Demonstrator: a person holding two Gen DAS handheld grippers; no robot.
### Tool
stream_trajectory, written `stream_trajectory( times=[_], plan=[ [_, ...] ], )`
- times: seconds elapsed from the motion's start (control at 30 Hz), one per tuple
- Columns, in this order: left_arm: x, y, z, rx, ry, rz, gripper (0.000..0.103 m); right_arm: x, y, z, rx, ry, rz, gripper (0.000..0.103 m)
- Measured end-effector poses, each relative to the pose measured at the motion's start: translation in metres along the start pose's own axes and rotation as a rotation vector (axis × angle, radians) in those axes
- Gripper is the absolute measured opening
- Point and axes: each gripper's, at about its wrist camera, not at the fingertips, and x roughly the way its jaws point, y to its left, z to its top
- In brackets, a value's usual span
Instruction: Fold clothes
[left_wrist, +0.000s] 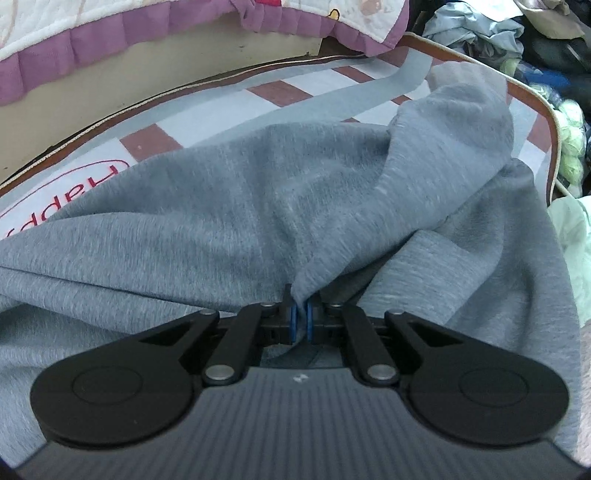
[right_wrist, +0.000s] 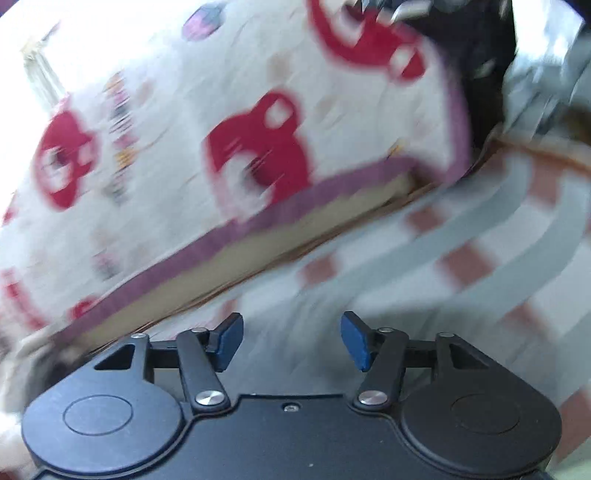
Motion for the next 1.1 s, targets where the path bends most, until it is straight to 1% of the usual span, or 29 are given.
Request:
stream_trajectory(
  times=[0.03,0.07,0.1,0.13,0.2,0.3,0.4,0.43,0.5,0.53,0.57,0.63,0.67,0.77,0.83,0.9,0.93,0.97,1.0,1.03,1.07,1.1],
  plan=[
    [0.000,0.000,-0.001,-0.003,-0.002,0.001,0.004,0.012,0.002,0.010,-0.020,0.000,-0.005,0.072],
    [0.000,0.000,-0.001,-0.007,-0.003,0.001,0.004,0.026,0.004,0.020,-0.033,0.021,0.000,0.075],
    [0.000,0.000,-0.002,-0.013,-0.004,-0.001,0.004,0.046,0.003,0.029,-0.037,0.076,0.024,0.076],
    [0.000,0.000,-0.003,-0.011,-0.006,-0.001,0.004,0.064,0.002,0.037,-0.032,0.118,0.030,0.075],
    [0.000,-0.001,-0.004,0.006,-0.012,0.003,0.004,0.087,-0.001,0.038,0.029,0.160,-0.011,0.072],
    [-0.001,-0.006,-0.007,0.050,-0.024,0.018,0.004,0.113,-0.006,0.035,0.082,0.279,0.049,0.069],
    [-0.002,0.000,-0.008,0.022,-0.035,-0.002,0.004,0.113,-0.001,0.013,0.051,0.416,0.065,0.068],
    [-0.002,0.001,-0.009,0.013,-0.039,-0.009,0.004,0.111,-0.003,0.003,0.079,0.478,0.086,0.068],
    [-0.002,0.003,-0.008,0.013,-0.034,-0.016,0.005,0.108,-0.008,-0.023,0.156,0.625,0.191,0.067],
    [-0.003,0.004,-0.007,0.013,-0.031,-0.019,0.005,0.105,-0.008,-0.037,0.165,0.671,0.239,0.067],
    [-0.003,0.004,-0.007,0.009,-0.029,-0.021,0.005,0.102,-0.007,-0.049,0.166,0.697,0.262,0.067],
    [-0.005,0.005,-0.008,-0.001,-0.030,-0.023,0.006,0.095,-0.006,-0.069,0.146,0.678,0.219,0.067],
    [-0.005,0.005,-0.008,-0.002,-0.031,-0.023,0.006,0.091,-0.006,-0.076,0.134,0.656,0.202,0.067],
    [-0.005,0.005,-0.009,-0.005,-0.036,-0.021,0.007,0.079,0.000,-0.077,0.118,0.487,0.197,0.067],
    [-0.005,0.004,-0.008,0.000,-0.032,-0.017,0.007,0.073,0.009,-0.072,0.057,0.357,0.171,0.068],
    [-0.004,0.004,-0.007,0.005,-0.028,-0.013,0.007,0.079,0.016,-0.066,0.017,0.288,0.146,0.068],
    [-0.004,0.004,-0.005,-0.001,-0.023,-0.009,0.007,0.082,0.019,-0.062,0.005,0.289,0.157,0.053],
    [-0.005,0.005,-0.002,-0.029,-0.013,0.001,0.007,0.086,0.021,-0.058,-0.007,0.290,0.168,0.011],
    [-0.009,0.006,0.004,-0.059,-0.011,0.012,0.007,0.089,0.026,-0.051,-0.042,0.285,0.161,0.011],
    [-0.016,0.009,0.012,-0.080,-0.026,0.016,0.008,0.088,0.036,-0.040,-0.125,0.262,0.119,0.011],
    [-0.027,0.012,0.023,-0.076,-0.074,0.028,0.008,0.085,0.045,-0.024,-0.217,0.215,0.071,0.011],
    [-0.038,0.016,0.034,-0.070,-0.125,0.039,0.010,0.085,0.047,0.000,-0.267,0.163,0.027,0.011]
  ],
)
